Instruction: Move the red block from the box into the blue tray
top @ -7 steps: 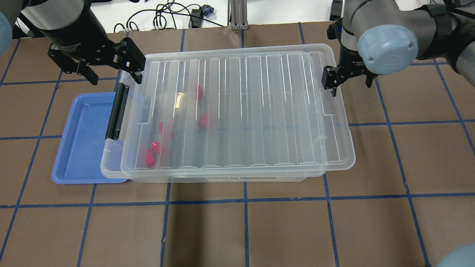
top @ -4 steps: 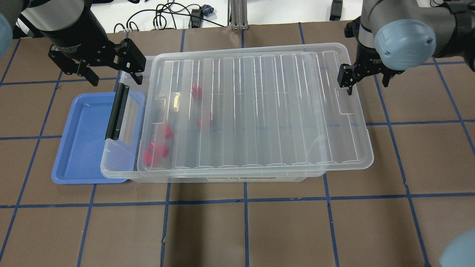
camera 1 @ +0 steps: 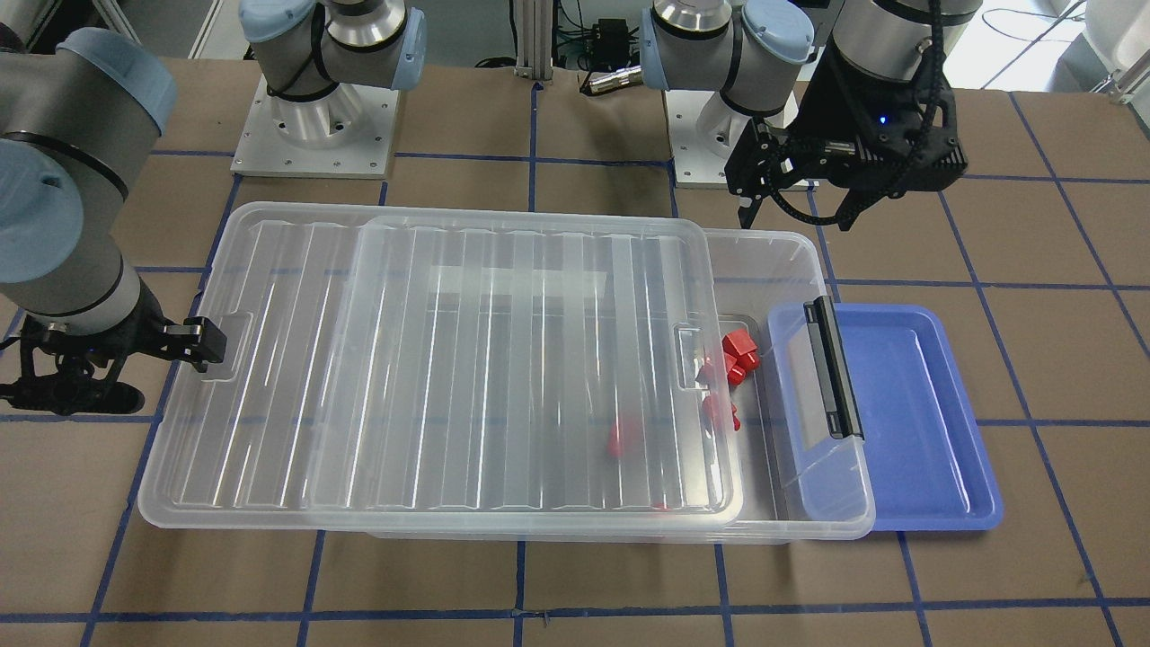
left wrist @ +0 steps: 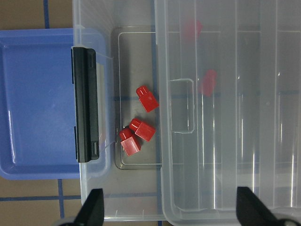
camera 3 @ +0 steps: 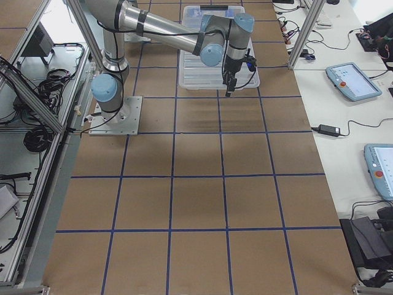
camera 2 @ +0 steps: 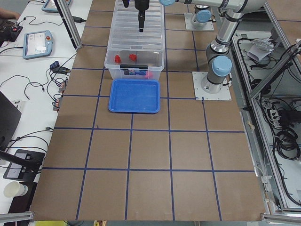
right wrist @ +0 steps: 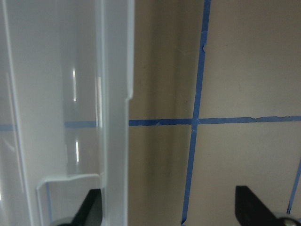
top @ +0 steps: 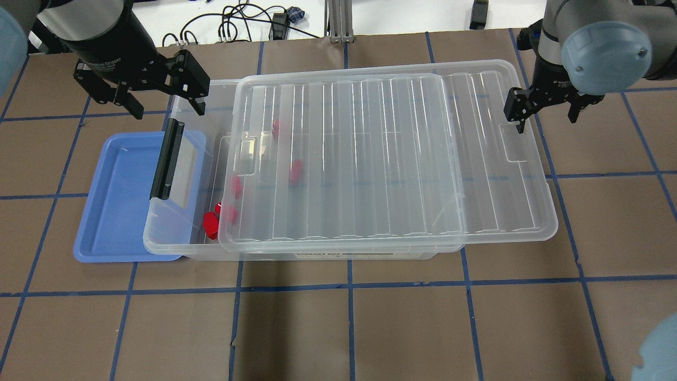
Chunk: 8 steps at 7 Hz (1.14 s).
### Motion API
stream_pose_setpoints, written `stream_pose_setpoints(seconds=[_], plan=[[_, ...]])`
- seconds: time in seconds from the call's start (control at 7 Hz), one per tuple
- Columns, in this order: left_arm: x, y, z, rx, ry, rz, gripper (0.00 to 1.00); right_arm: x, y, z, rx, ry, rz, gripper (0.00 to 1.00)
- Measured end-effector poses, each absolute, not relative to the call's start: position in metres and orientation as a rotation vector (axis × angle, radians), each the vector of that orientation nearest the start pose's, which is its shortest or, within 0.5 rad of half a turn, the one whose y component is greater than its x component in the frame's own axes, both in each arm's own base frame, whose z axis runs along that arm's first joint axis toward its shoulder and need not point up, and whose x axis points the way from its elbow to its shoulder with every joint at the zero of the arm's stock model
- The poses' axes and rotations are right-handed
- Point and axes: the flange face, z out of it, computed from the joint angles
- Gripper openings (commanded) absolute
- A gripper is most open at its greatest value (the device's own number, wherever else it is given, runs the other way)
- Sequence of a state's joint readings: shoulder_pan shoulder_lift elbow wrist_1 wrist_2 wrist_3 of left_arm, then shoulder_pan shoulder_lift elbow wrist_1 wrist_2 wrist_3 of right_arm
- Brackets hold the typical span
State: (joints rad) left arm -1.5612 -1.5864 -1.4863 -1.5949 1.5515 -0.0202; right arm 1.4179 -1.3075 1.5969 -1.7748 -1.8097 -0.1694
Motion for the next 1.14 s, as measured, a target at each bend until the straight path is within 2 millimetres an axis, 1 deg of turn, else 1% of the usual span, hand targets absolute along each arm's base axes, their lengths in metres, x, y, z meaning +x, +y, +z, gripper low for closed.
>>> stream_pose_setpoints(seconds=[0.43, 0.86, 1.0, 1.14], plan=[[-0.133, -0.533, 0.474, -0.203, 3.188, 0.026, 1.0, -0.013, -0.588, 0.356, 0.011, 3.35, 0.218, 1.0], [-0.133, -0.562, 0.425, -0.24, 3.186, 0.12, 1.0, -0.032, -0.587, 0.356, 0.04, 3.346, 0.226, 1.0], [-0.133, -0.567, 0.409, -0.258, 3.183, 0.128, 1.0, -0.038, -0.587, 0.357, 0.044, 3.345, 0.228, 1.0], [-0.135, -0.569, 0.392, -0.3, 3.177, 0.134, 1.0, -0.041, -0.587, 0.357, 0.049, 3.344, 0.23, 1.0]])
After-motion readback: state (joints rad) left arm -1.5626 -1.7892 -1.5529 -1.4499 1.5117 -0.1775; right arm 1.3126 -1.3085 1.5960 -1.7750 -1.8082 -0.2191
